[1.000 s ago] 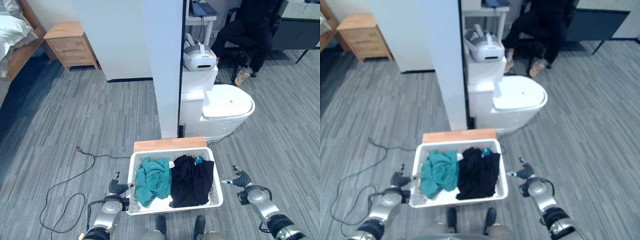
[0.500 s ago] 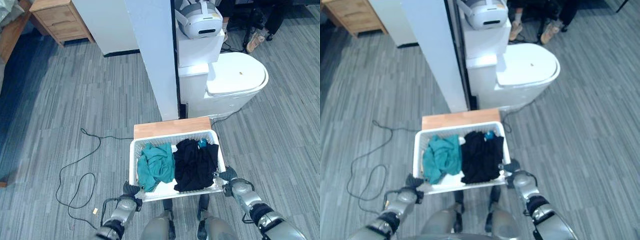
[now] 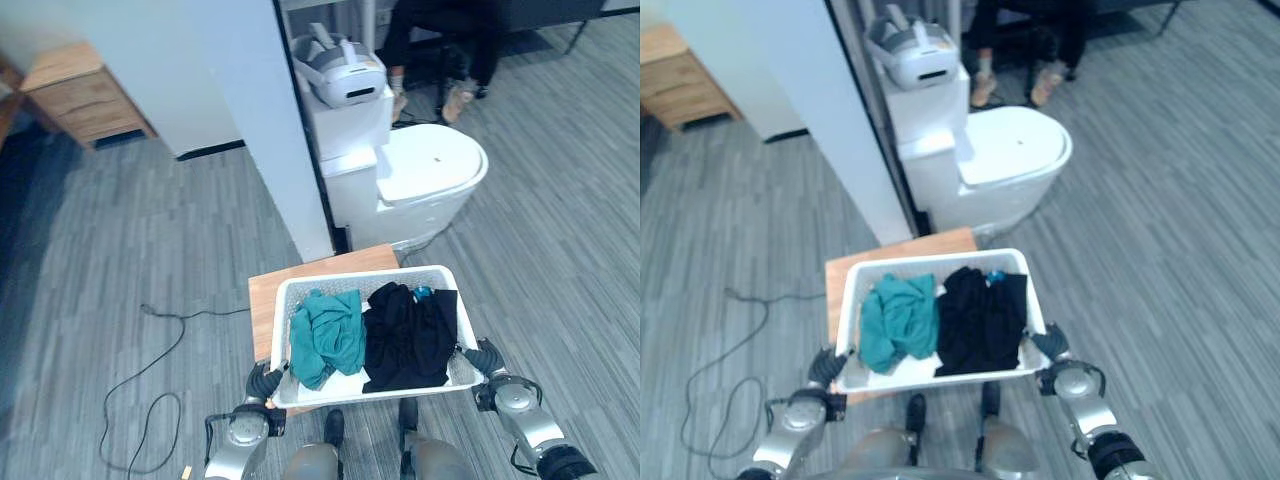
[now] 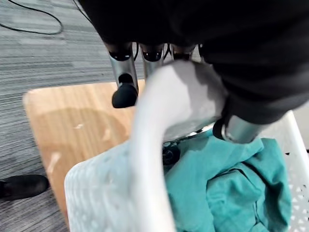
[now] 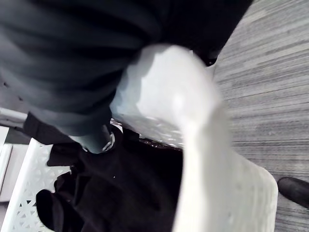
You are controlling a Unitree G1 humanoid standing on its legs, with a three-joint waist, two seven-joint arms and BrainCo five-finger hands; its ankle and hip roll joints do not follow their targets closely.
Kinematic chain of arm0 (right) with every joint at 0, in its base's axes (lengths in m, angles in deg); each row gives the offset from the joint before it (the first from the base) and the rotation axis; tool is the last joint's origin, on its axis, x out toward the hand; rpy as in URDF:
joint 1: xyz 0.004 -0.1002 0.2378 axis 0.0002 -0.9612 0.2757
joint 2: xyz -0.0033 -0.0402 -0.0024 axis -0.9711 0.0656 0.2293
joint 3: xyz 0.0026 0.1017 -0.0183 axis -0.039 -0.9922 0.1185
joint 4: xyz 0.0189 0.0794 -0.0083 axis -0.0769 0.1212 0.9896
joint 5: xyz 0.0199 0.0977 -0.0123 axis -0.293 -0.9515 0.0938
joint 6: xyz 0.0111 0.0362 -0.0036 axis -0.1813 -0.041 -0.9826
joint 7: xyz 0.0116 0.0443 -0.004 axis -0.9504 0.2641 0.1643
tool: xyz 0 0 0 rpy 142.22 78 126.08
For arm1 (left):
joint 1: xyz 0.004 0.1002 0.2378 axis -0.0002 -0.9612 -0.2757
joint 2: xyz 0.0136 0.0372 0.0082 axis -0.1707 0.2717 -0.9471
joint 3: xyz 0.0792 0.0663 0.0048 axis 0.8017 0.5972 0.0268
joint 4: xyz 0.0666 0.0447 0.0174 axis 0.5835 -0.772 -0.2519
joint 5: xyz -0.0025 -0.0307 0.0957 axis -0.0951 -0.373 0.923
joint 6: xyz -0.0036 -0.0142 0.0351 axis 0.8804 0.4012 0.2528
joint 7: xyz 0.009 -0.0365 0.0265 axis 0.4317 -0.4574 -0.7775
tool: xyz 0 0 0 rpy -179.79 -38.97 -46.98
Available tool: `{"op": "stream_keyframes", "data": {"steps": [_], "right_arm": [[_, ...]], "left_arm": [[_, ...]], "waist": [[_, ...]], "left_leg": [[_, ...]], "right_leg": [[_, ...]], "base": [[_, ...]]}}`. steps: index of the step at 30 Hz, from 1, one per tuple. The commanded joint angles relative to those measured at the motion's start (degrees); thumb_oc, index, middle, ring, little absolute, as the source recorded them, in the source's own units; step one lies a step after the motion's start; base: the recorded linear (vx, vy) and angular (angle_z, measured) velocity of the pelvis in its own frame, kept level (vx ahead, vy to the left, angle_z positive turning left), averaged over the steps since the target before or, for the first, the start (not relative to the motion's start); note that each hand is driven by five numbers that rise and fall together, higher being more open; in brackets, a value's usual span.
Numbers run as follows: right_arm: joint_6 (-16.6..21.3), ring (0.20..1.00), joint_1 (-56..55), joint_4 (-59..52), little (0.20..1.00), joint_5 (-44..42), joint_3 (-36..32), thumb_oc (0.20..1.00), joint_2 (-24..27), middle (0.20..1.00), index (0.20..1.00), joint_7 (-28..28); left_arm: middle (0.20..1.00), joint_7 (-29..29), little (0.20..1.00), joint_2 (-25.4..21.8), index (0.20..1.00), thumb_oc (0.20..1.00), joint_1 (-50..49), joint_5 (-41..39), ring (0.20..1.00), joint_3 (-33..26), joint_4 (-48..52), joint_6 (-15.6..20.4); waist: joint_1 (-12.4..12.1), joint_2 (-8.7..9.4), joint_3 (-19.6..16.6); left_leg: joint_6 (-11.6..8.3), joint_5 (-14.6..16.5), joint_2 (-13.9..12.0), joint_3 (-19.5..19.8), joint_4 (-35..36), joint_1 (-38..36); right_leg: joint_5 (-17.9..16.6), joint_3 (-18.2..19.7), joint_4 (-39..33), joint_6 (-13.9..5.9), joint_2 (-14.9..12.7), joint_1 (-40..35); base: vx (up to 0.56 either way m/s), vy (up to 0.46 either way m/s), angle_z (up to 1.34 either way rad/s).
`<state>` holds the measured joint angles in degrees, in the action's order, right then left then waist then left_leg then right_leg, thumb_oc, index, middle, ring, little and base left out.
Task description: Grab the laundry basket,head to the washer,open it,put in the laundry and shut it.
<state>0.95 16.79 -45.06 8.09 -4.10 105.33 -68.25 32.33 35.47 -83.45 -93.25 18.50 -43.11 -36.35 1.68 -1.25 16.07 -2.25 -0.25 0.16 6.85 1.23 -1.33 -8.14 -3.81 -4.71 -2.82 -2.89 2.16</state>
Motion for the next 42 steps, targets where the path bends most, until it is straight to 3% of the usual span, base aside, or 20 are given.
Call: {"op": "stream_keyframes", "data": {"steps": [1,2,4,5,6,7,13,17,19,21,22,23,24,28,30,32,33,36,39,42], "right_arm": [[5.38,0.2,0.46,-9.48,0.2,-2.42,-3.03,0.2,0.33,0.2,0.2,-3.98],[5.69,0.2,0.62,-10.8,0.2,-2.44,-3.46,0.2,-0.32,0.2,0.2,-3.96],[5.97,0.2,1.16,-12.29,0.2,-2.74,-3.36,0.2,-1.26,0.2,0.2,-3.98],[6.79,0.2,1.74,-13.03,0.2,-3.32,-2.99,0.2,-1.87,0.2,0.2,-3.95],[6.71,0.2,1.21,-14.22,0.2,-3.27,-3.0,0.2,-2.08,0.2,0.2,-4.19],[7.07,0.2,0.49,-15.88,0.2,-3.17,-2.72,0.2,-2.21,0.2,0.2,-4.48],[7.66,0.2,-1.35,-20.04,0.2,-3.79,-2.85,0.2,-2.2,0.2,0.2,-4.97],[7.68,0.2,-2.86,-21.72,0.2,-5.33,-3.03,0.2,-1.52,0.2,0.2,-4.93],[7.89,0.2,-3.05,-22.87,0.2,-5.76,-2.92,0.2,-0.26,0.2,0.2,-4.74],[7.58,0.2,-2.9,-22.55,0.2,-5.28,-2.51,0.2,0.43,0.2,0.2,-4.57],[7.38,0.2,-3.24,-22.83,0.2,-5.21,-2.54,0.2,0.69,0.2,0.2,-4.68],[7.38,0.2,-4.48,-23.4,0.2,-5.93,-3.03,0.2,0.73,0.2,0.2,-5.43],[7.46,0.2,-5.17,-23.35,0.2,-6.31,-3.39,0.2,0.82,0.2,0.2,-5.5],[7.82,0.2,-6.36,-22.21,0.2,-6.54,-4.76,0.2,0.49,0.2,0.2,-4.45],[7.76,0.2,-6.82,-22.31,0.2,-6.54,-5.31,0.2,0.18,0.2,0.2,-4.63],[8.0,0.2,-7.68,-23.04,0.2,-6.07,-5.56,0.2,-1.05,0.2,0.2,-5.36],[8.37,0.2,-7.33,-23.29,0.2,-5.68,-5.16,0.2,-1.39,0.2,0.2,-5.81],[8.2,0.2,-6.84,-24.25,0.2,-5.31,-4.89,0.2,-1.75,0.2,0.2,-6.95],[7.52,0.2,-6.26,-23.48,0.2,-5.23,-4.7,0.2,-1.55,0.2,0.2,-7.42],[7.28,0.2,-6.99,-23.34,0.2,-5.5,-5.72,0.2,-1.33,0.2,0.2,-7.31]], "left_arm": [[0.2,-2.72,0.2,-1.75,0.2,0.2,1.76,-5.02,0.2,-1.44,7.47,5.12],[0.2,-2.55,0.2,-1.86,0.2,0.2,2.76,-4.4,0.2,-1.13,8.36,5.35],[0.2,-1.58,0.2,-2.26,0.2,0.2,3.87,-4.46,0.2,-1.22,9.29,5.83],[0.2,-0.36,0.2,-2.61,0.2,0.2,4.38,-5.23,0.2,-1.74,10.23,6.69],[0.2,-0.52,0.2,-2.45,0.2,0.2,4.29,-5.45,0.2,-1.78,9.83,6.68],[0.2,-0.13,0.2,-1.99,0.2,0.2,4.16,-5.77,0.2,-1.92,10.64,6.75],[0.2,0.92,0.2,-1.28,0.2,0.2,1.33,-8.16,0.2,-3.47,13.22,7.18],[0.2,0.79,0.2,-0.22,0.2,0.2,0.12,-8.56,0.2,-3.37,12.25,6.9],[0.2,1.03,0.2,0.39,0.2,0.2,-0.09,-9.19,0.2,-3.13,12.38,7.37],[0.2,1.45,0.2,1.0,0.2,0.2,-0.43,-9.49,0.2,-2.74,12.22,7.72],[0.2,1.56,0.2,1.05,0.2,0.2,-0.81,-9.5,0.2,-2.61,12.24,7.99],[0.2,1.27,0.2,1.22,0.2,0.2,-1.37,-9.45,0.2,-2.39,12.33,7.81],[0.2,1.1,0.2,1.14,0.2,0.2,-1.65,-9.11,0.2,-2.32,12.33,7.62],[0.2,0.47,0.2,0.61,0.2,0.2,-4.25,-8.05,0.2,-3.57,13.2,6.56],[0.2,-0.01,0.2,0.2,0.2,0.2,-4.75,-7.62,0.2,-4.15,14.01,6.56],[0.2,-0.81,0.2,-1.06,0.2,0.2,-5.05,-6.61,0.2,-3.8,15.21,6.47],[0.2,-0.85,0.2,-2.11,0.2,0.2,-4.53,-6.02,0.2,-3.48,15.6,6.22],[0.2,-0.6,0.2,-4.04,0.2,0.2,-3.46,-4.65,0.2,-3.51,15.68,6.1],[0.2,-0.97,0.2,-4.76,0.2,0.2,-4.22,-5.49,0.2,-4.37,16.62,6.25],[0.2,-1.54,0.2,-4.3,0.2,0.2,-4.92,-5.12,0.2,-5.07,16.19,5.85]], "waist": [[1.42,2.99,-4.09],[2.07,3.51,-3.79],[1.75,3.56,-3.32],[0.36,3.27,-3.0],[0.24,3.1,-3.27],[0.17,2.72,-3.49],[-0.38,2.04,-5.7],[0.99,1.89,-6.93],[0.81,1.87,-5.68],[-0.04,1.43,-5.11],[-0.83,1.93,-4.93],[-1.93,2.55,-4.77],[-2.12,2.8,-4.7],[-4.76,1.81,-4.43],[-6.02,1.97,-4.71],[-6.38,2.95,-5.59],[-6.26,4.19,-5.43],[-4.28,4.03,-4.37],[-2.81,2.1,-3.86],[-1.73,2.23,-3.58]], "left_leg": [[1.44,5.16,2.86,-2.51,-2.51,-0.47],[1.98,4.8,2.75,-6.26,-0.8,-1.29],[2.07,4.61,1.86,-10.4,-0.49,-1.2],[1.4,4.03,0.48,-14.96,-0.09,-1.09],[1.36,3.56,0.06,-15.84,0.27,-1.03],[1.24,3.07,-1.55,-20.62,1.06,-2.21],[1.16,3.41,-4.07,-29.92,1.94,-4.2],[-1.04,5.93,-6.62,-34.07,-5.87,-3.96],[-2.22,5.48,-8.91,-31.82,-14.26,-2.08],[-2.71,4.45,-8.23,-26.24,-18.34,-0.07],[-1.59,3.62,-5.36,-22.7,-18.18,2.37],[-0.76,5.82,-1.02,-17.35,-16.74,5.37],[-0.46,6.3,-0.28,-16.65,-15.78,6.81],[-1.38,-3.58,0.73,-15.04,-4.23,15.83],[-1.24,-5.38,-0.39,-16.31,-0.9,15.91],[0.69,-4.13,-0.63,-17.14,-5.18,15.65],[2.2,-1.63,-0.09,-18.55,-7.14,13.95],[4.24,2.73,0.09,-20.02,-6.79,7.05],[3.74,5.89,-0.22,-20.4,-3.87,-0.55],[2.95,8.12,0.88,-18.74,-2.64,-4.99]], "right_leg": [[2.79,3.26,3.07,-5.18,-0.94,4.76],[0.85,4.9,1.97,-6.96,-0.71,6.2],[1.3,1.45,2.26,-7.05,-1.15,7.83],[2.71,-8.55,4.0,-6.99,-3.48,8.46],[3.7,-12.02,5.29,-6.14,-4.67,8.36],[5.86,-18.63,8.67,-5.02,-6.58,6.89],[9.97,-23.49,13.89,-5.17,-8.55,1.0],[9.85,-17.68,6.85,-4.56,-5.32,-1.17],[10.74,-15.3,4.62,-3.29,-3.43,-2.78],[11.29,-13.49,3.01,-2.29,-2.06,-3.97],[10.44,-12.3,2.56,-1.73,-2.18,-3.6],[10.78,-9.73,2.12,-1.95,-1.82,-4.36],[11.1,-8.99,1.87,-2.1,-1.77,-4.91],[14.03,-5.25,0.14,-1.57,2.0,-10.04],[16.16,-3.5,0.6,-1.72,2.8,-12.9],[18.69,-3.5,6.79,-2.81,0.9,-13.59],[15.93,-3.65,15.56,-5.14,-0.98,-10.86],[8.64,-5.89,31.25,-7.36,-3.92,-1.4],[11.06,-13.96,23.37,-5.13,-5.96,5.62],[8.59,-15.5,11.23,-5.93,-4.54,8.36]], "base": [[-0.3,0.304,-1.56],[-0.35,0.255,-1.55],[-0.26,0.078,-2.14],[-0.19,0.028,-2.25],[-0.24,-0.003,-1.76],[-0.12,0.001,-1.73],[-0.02,-0.087,-1.49],[0.19,-0.282,-1.33],[0.15,-0.217,-0.89],[0.11,-0.129,-1.22],[0.19,-0.133,-1.15],[0.22,-0.112,-0.82],[0.44,-0.086,-0.84],[0.46,-0.008,-0.55],[0.68,0.112,-0.5],[0.65,0.223,-0.79],[0.47,0.203,-0.59],[0.46,0.185,-0.43],[0.56,0.117,-0.11],[0.51,-0.029,-0.03]]}}
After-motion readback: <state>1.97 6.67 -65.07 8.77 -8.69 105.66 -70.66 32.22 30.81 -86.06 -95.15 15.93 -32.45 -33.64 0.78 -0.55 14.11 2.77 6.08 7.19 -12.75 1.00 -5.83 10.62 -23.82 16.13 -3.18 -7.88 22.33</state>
